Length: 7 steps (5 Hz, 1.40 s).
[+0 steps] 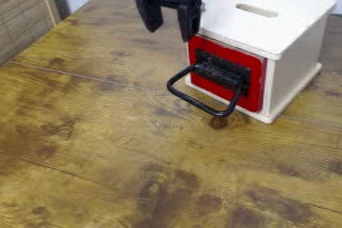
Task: Close the drawer
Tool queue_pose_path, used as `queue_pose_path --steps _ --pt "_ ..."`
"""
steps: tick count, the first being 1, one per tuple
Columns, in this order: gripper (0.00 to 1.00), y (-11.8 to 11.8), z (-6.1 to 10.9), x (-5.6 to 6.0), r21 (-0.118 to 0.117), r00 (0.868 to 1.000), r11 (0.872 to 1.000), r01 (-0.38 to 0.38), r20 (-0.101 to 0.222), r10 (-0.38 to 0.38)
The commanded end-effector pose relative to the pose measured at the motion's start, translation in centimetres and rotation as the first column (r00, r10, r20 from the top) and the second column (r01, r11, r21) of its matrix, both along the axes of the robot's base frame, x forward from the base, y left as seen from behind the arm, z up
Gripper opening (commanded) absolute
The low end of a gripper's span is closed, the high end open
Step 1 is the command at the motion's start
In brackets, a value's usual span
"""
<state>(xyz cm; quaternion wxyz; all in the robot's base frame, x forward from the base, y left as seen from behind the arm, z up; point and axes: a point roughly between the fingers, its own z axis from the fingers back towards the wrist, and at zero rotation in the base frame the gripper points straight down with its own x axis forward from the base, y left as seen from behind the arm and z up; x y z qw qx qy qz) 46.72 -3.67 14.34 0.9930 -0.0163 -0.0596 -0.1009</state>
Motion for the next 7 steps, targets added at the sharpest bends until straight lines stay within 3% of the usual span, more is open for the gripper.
queue_pose_path --steps 1,3,6,7 --pt "1.00 1.3 2.6 0.3 0.014 0.998 0.999 -0.030 0.061 0.029" --pt "1.00 0.3 2.6 0.7 0.026 0.998 1.000 0.009 0.070 -0.011" --pt "1.00 -0.4 2.1 0.9 0.022 0.998 1.000 -0.008 0.054 0.006" --pt "1.00 -0.4 2.6 0.9 0.026 0.997 0.999 -0.021 0.077 0.019"
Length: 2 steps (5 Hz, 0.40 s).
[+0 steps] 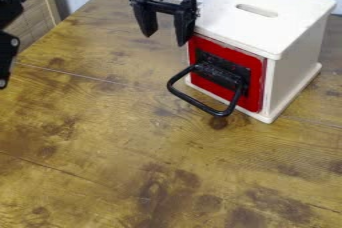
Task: Close the drawer
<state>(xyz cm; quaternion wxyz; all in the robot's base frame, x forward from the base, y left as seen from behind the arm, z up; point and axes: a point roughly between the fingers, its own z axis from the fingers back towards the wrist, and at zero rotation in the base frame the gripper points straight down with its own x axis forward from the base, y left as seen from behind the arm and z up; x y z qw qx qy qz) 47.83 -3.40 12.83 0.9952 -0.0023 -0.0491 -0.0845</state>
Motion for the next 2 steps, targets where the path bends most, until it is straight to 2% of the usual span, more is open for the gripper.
queue_pose_path --steps 1,2 --pt "1.00 -0.50 4.13 -0.05 -0.003 0.995 1.000 -0.007 0.097 0.007" --pt "1.00 -0.43 4.93 0.53 -0.004 0.995 1.000 -0.025 0.101 0.025"
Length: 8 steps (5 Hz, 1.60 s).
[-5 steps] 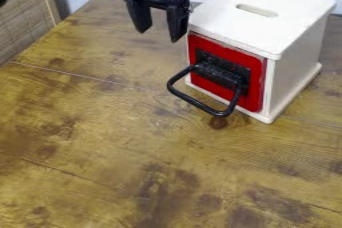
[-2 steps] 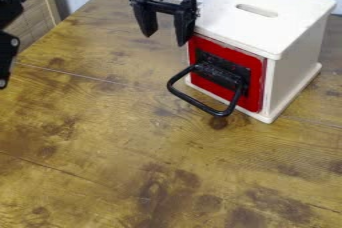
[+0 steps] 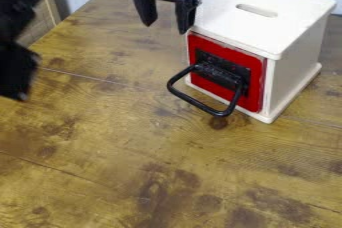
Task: Close the drawer
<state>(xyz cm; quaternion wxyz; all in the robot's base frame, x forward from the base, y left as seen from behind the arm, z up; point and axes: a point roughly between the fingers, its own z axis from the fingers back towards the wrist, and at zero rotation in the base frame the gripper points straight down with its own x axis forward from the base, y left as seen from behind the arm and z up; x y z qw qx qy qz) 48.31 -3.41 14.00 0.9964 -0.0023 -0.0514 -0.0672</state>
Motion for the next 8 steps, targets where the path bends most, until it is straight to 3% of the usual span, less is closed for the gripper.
queue_pose_path --steps 1,2,3,4,5,6,7,8 --pt "1.00 -0.8 3.4 0.5 -0.001 0.995 1.000 0.009 0.094 -0.009" --pt "1.00 -0.6 3.0 -0.6 -0.005 0.995 0.999 0.042 0.092 -0.042" --pt "0.00 -1.2 4.8 -4.0 0.000 0.988 0.998 0.070 0.140 -0.069" --pt "1.00 -1.8 3.4 -7.3 -0.010 0.990 0.994 0.107 0.092 -0.106" --pt "0.00 -0.8 3.1 -8.9 -0.002 0.985 0.990 0.143 0.101 -0.142" --pt "1.00 0.3 3.1 -9.4 0.003 0.978 0.983 0.184 0.098 -0.183" --pt "1.00 0.9 2.9 -9.6 0.011 0.975 0.980 0.197 0.099 -0.198" --pt "1.00 1.7 2.9 -8.9 0.016 0.973 0.978 0.209 0.100 -0.210"
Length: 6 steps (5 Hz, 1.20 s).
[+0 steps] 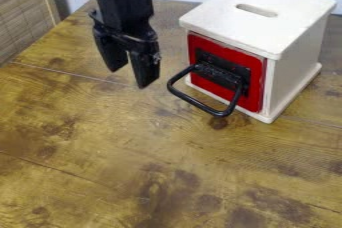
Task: Close the drawer
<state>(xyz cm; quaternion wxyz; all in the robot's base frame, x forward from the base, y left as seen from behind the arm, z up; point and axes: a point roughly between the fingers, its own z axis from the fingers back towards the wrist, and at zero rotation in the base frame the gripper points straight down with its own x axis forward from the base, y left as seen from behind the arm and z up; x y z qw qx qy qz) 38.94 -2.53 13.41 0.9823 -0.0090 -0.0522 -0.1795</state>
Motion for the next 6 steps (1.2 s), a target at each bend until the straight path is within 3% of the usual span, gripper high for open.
queue_pose_path --steps 1,2,3,4,6 --pt "1.00 1.1 3.5 1.2 -0.006 0.996 1.000 -0.007 0.092 0.008" --pt "1.00 0.5 2.4 1.7 -0.015 0.997 0.999 0.041 0.061 -0.040" --pt "1.00 0.0 3.1 2.2 0.004 0.994 0.997 0.079 0.071 -0.079" --pt "1.00 -0.6 2.6 2.6 0.004 0.991 0.993 0.119 0.061 -0.119" --pt "1.00 0.2 2.5 3.2 0.012 0.984 0.987 0.161 0.074 -0.162"
